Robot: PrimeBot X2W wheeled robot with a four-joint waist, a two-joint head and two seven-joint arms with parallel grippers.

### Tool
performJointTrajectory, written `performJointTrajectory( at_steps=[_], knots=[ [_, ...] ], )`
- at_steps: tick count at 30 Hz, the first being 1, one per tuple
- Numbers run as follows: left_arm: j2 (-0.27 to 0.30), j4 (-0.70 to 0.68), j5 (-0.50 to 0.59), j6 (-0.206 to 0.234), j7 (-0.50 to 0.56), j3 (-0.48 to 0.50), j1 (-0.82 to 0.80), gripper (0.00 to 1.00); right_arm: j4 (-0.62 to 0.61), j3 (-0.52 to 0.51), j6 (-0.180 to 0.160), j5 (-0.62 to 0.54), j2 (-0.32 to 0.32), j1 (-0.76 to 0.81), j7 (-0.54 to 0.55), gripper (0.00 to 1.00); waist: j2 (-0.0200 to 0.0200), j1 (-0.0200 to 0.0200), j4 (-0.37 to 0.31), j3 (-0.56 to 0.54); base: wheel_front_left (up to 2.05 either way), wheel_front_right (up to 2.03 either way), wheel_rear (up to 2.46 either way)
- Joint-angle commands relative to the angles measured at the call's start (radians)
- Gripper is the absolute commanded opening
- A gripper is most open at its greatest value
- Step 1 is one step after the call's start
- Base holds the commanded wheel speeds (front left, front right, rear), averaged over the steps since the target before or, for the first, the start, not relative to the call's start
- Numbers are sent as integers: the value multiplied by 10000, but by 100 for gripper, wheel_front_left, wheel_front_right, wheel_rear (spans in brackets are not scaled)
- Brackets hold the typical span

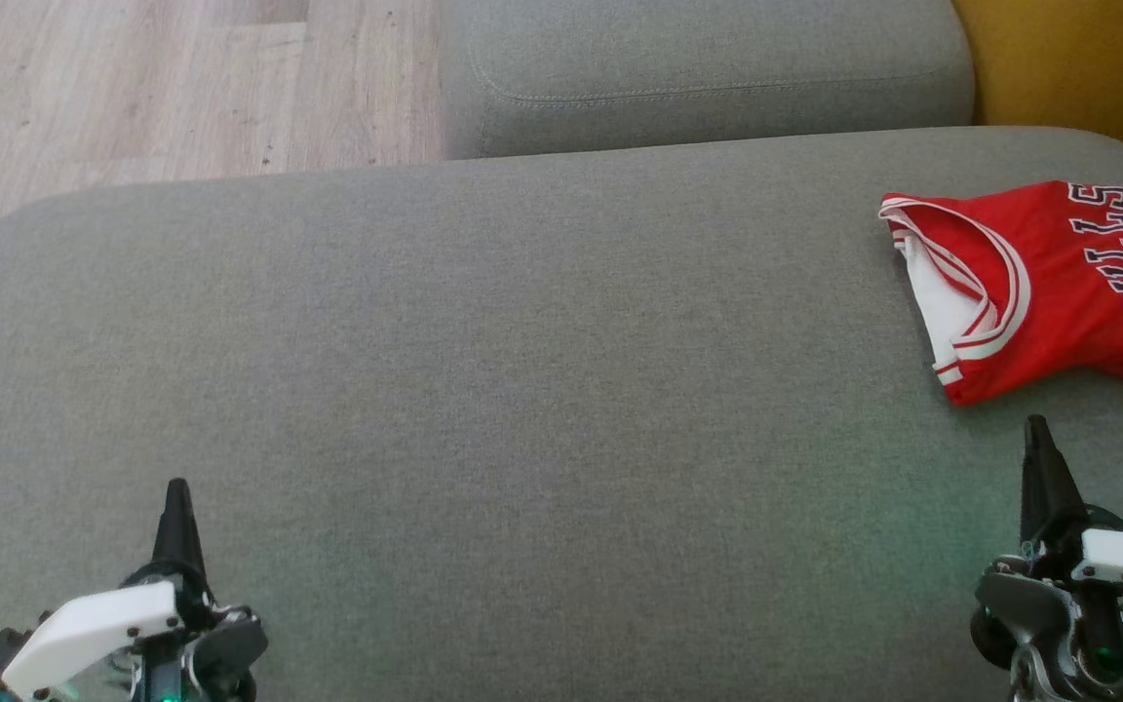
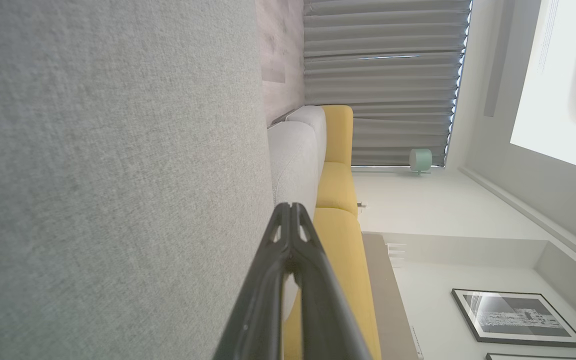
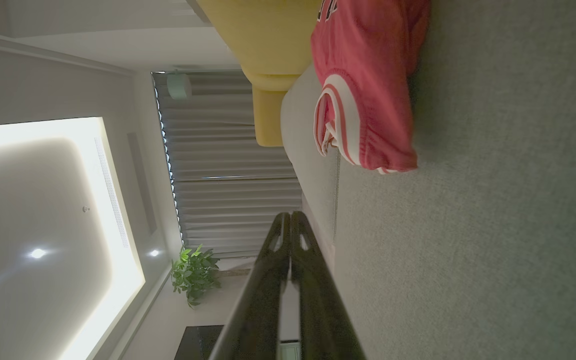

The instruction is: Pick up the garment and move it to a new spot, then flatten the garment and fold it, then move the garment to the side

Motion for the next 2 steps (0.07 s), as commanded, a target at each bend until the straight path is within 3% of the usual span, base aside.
performJointTrajectory(
  at_steps=[1, 2],
  knots=[
    [45, -357, -56, -65, 38, 390, -478, 0, -381, 205, 69, 70, -72, -539, 60, 0, 0, 0, 1, 0, 0, 0, 0],
    [44, -358, -56, -65, 39, 391, -478, 0, -381, 205, 69, 70, -72, -539, 60, 0, 0, 0, 1, 0, 0, 0, 0]
  ],
)
